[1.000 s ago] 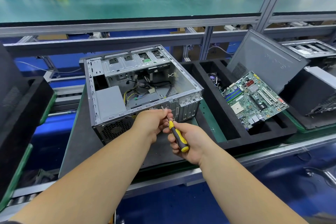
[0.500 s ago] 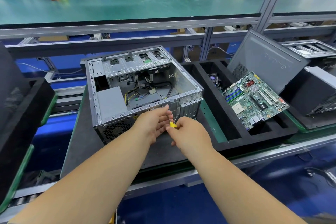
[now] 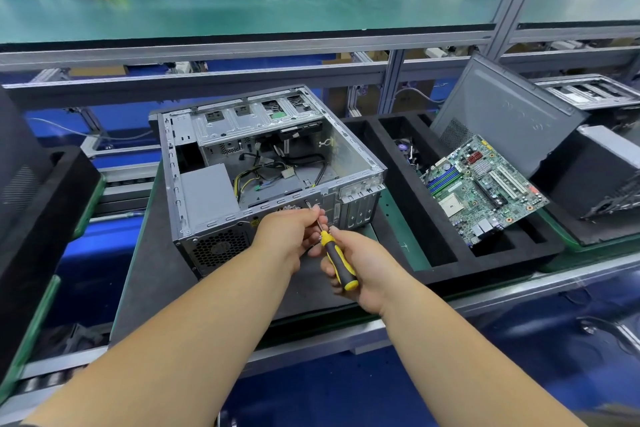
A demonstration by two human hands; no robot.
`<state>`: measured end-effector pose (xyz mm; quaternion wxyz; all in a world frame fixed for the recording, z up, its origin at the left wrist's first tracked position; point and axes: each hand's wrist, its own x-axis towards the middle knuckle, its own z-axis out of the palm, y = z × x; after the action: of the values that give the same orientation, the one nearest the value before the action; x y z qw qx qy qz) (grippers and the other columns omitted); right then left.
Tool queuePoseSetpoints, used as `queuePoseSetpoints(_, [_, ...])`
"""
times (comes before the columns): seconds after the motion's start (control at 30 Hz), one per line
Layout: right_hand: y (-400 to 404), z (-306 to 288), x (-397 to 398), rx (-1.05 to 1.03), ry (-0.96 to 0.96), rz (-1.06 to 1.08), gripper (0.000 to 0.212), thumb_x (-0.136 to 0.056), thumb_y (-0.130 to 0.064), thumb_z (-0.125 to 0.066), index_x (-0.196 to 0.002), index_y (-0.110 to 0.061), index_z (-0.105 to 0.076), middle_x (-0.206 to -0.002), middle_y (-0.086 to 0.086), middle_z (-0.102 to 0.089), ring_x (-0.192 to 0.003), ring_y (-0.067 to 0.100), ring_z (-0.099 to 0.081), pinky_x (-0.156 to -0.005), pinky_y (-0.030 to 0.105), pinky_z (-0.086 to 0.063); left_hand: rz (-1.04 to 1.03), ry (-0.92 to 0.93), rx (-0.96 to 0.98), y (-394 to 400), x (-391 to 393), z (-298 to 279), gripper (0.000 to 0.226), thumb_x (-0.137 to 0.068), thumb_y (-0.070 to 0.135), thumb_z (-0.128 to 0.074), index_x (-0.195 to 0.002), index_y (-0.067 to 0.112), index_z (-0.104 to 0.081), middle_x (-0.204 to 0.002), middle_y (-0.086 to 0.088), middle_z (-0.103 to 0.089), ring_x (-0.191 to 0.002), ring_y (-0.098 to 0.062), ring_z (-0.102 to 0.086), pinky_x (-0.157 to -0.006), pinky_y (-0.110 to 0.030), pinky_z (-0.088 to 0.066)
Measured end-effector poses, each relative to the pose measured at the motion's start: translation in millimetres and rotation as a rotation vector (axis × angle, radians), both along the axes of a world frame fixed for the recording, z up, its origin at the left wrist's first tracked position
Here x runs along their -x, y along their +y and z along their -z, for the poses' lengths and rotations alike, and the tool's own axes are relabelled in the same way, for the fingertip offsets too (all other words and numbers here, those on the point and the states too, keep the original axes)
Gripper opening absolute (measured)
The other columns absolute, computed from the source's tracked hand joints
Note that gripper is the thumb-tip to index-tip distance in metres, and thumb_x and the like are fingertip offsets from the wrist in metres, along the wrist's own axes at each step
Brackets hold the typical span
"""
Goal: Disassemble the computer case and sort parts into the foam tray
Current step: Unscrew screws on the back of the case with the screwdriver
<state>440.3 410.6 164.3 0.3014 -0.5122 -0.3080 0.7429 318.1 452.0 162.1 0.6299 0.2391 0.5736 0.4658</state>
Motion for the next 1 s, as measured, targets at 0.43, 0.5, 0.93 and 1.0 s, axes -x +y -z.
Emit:
queuePoseSetpoints(0.43, [-2.2,1.0,7.1,-0.084,-0.106,0.137,0.034,-0.099,-0.034,-0.056,-0.075,-0.013,-0.071,-0.059,0.001,-0.059,-0.049,0.01,-0.05,-0.049,0.021,-0.038,0.022,-0.095,0.014,0.7,4.3,0.8,0.019,-0.097,0.012,-0.056,-0.085,0.006,-0.069,-0.06,0.001,-0.069,-0.046,-0.005,-0.06,-0.043,-0.016,-0.047])
queuePoseSetpoints(0.5, [-1.6,-0.4,9.6,-0.118,-0.177,0.15,0.032,-0.098,-0.033,-0.058,-0.075,-0.014,-0.071,-0.067,0.005,-0.062,-0.056,0.013,-0.051,-0.056,0.027,-0.036,0.022,-0.108,0.029,0.5,4.4,0.9,0.019,-0.097,0.013,-0.056,-0.085,0.006,-0.069,-0.06,0.002,-0.069,-0.048,-0.005,-0.062,-0.045,-0.016,-0.049])
queuePoseSetpoints(0.93, [-2.7,2.0,6.3,-0.355,-0.61,0.111,0.029,-0.09,-0.04,-0.064,-0.075,-0.016,-0.058,-0.052,-0.007,-0.055,-0.049,0.012,-0.046,-0.05,0.024,-0.036,-0.072,-0.338,0.101,0.1,8.5,-7.4,0.031,-0.099,0.016,-0.039,-0.099,0.003,-0.067,-0.084,-0.009,-0.075,-0.086,-0.02,-0.07,-0.069,-0.025,-0.054])
queuePoseSetpoints(1.0, [-1.7,1.5,5.8,-0.41,-0.732,0.083,0.03,-0.087,-0.043,-0.065,-0.073,-0.021,-0.05,-0.055,-0.007,-0.054,-0.053,0.015,-0.048,-0.053,0.028,-0.037,-0.066,-0.318,0.101,0.3,8.6,-7.6,0.028,-0.098,0.013,-0.041,-0.097,0.004,-0.067,-0.08,-0.007,-0.075,-0.083,-0.017,-0.07,-0.069,-0.024,-0.053])
